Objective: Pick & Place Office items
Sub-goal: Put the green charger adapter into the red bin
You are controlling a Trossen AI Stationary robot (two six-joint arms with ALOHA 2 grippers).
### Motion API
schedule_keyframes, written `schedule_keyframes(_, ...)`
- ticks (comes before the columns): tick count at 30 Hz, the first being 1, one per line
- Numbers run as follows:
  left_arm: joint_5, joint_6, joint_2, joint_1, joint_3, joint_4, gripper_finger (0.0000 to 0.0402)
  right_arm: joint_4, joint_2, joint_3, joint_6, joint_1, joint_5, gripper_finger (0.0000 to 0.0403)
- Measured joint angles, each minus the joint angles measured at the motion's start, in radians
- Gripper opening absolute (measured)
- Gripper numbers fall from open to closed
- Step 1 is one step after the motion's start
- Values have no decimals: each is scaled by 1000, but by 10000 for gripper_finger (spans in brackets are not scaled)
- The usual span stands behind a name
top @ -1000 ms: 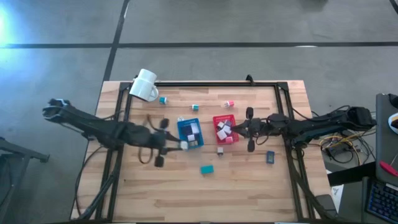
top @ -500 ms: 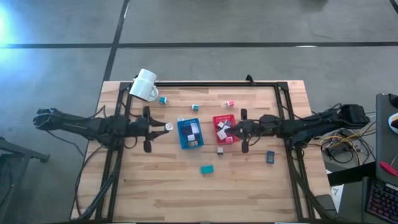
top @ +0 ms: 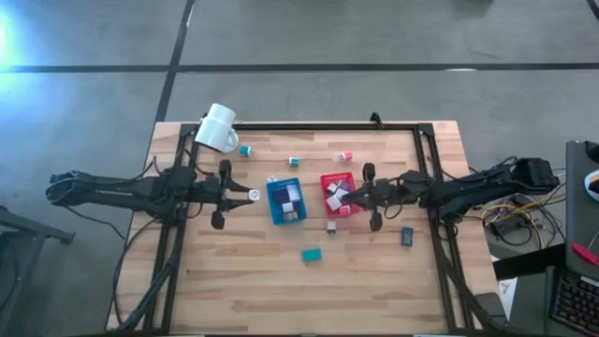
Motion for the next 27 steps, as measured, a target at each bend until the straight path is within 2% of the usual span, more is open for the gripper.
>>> schedule_keyframes(7,10,-26,0,0,-3,-1,114,0,-143,-75,13,-23,-1,13)
schedule_keyframes(11,-118,-169,46,0,20,-4,114,-1,-209,-109,33,-25,-1,13)
schedule_keyframes(13,-148,-192,97,0,66,-11,114,-10,-224,-119,31,-25,-1,13)
schedule_keyframes(16,-148,-181,222,0,180,-52,114,-7,-225,-120,9,-26,1,13)
schedule_keyframes(20,-149,-115,455,5,393,-143,114,-6,-225,-118,-16,-26,34,13)
schedule_keyframes(23,-192,-78,638,11,555,-204,114,-2,-226,-118,-20,-26,65,13)
schedule_keyframes(27,-219,6,864,26,712,-233,114,-3,-230,-117,-28,-26,77,13)
